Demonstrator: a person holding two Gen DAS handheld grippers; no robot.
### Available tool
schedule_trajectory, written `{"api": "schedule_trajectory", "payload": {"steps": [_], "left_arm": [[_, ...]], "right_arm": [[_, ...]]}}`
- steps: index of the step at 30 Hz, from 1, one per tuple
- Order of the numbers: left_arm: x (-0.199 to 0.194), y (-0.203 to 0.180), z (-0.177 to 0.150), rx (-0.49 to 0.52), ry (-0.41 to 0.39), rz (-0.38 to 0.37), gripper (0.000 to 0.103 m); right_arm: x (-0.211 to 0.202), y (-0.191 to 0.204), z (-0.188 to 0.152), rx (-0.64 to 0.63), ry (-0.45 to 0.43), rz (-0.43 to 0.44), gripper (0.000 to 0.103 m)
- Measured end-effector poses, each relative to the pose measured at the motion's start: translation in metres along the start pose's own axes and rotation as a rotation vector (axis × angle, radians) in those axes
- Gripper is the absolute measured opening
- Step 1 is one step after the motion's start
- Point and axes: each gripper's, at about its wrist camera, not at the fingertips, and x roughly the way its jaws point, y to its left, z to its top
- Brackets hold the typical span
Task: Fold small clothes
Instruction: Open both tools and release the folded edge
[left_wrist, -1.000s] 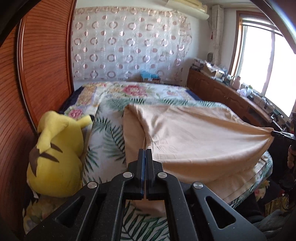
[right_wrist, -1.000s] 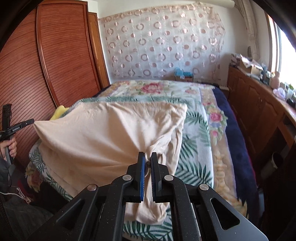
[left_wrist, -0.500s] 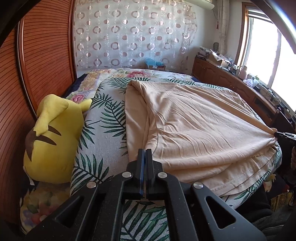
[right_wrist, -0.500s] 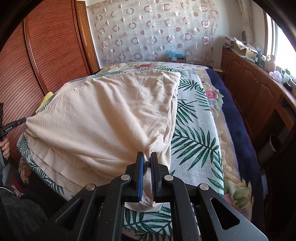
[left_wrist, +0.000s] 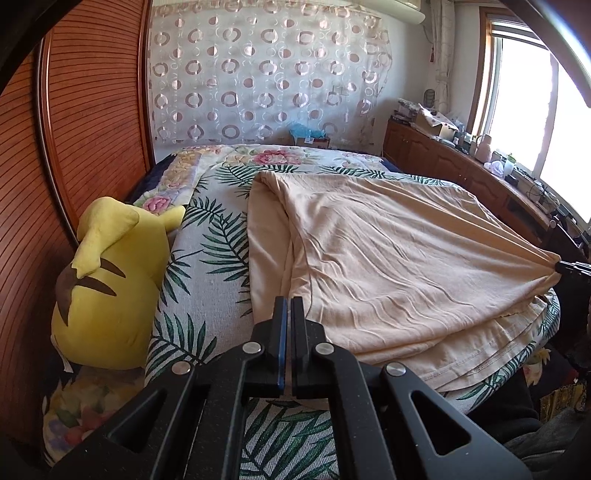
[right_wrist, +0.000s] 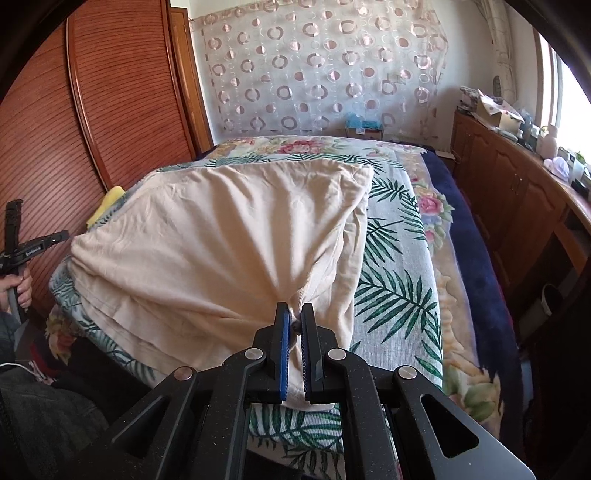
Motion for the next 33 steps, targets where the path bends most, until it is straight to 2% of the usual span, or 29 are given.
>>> {"api": "schedule_trajectory", "payload": {"steps": [6, 11, 15, 16, 17, 19, 20, 21, 22, 25, 33], "left_arm": [[0.001, -0.004, -0.001, 0.022, 0.005, 0.037, 0.002], [0.001, -0.005, -0.001, 0.019, 0.01, 0.035, 0.002], [-0.001, -0.004, -0.001, 0.02, 0.016, 0.028, 0.002], [-0.001, -0.003, -0.001, 0.018, 0.016, 0.027, 0.004], [-0.001, -0.002, -0.001, 0.015, 0.016, 0.026, 0.025], [0.0, 0.0, -0.002, -0.001, 0.004, 0.015, 0.056], [0.002, 0.002, -0.003, -0.01, 0.008, 0.009, 0.07], [0.005, 0.003, -0.003, -0.019, 0.017, 0.004, 0.076], [0.007, 0.003, -0.004, -0.025, 0.022, 0.003, 0.08], [0.014, 0.004, -0.007, -0.032, 0.034, 0.031, 0.08], [0.026, 0.009, -0.015, -0.066, 0.075, 0.017, 0.08]], "right_arm": [[0.008, 0.005, -0.008, -0.064, 0.019, -0.077, 0.006], [0.006, 0.006, -0.004, -0.06, 0.02, -0.067, 0.006], [-0.013, 0.003, 0.002, -0.066, -0.01, -0.102, 0.02], [-0.017, 0.001, 0.003, -0.061, -0.017, -0.111, 0.027], [-0.021, 0.0, 0.004, -0.058, -0.027, -0.12, 0.029], [-0.027, 0.002, 0.004, -0.057, -0.05, -0.132, 0.031], [-0.028, 0.004, 0.004, -0.059, -0.059, -0.13, 0.033], [-0.027, 0.006, 0.003, -0.061, -0.065, -0.125, 0.039], [-0.025, 0.009, 0.003, -0.063, -0.07, -0.122, 0.045], [-0.01, 0.018, 0.0, -0.075, -0.059, -0.096, 0.051], [0.044, 0.042, -0.003, -0.083, 0.002, -0.036, 0.052]]}}
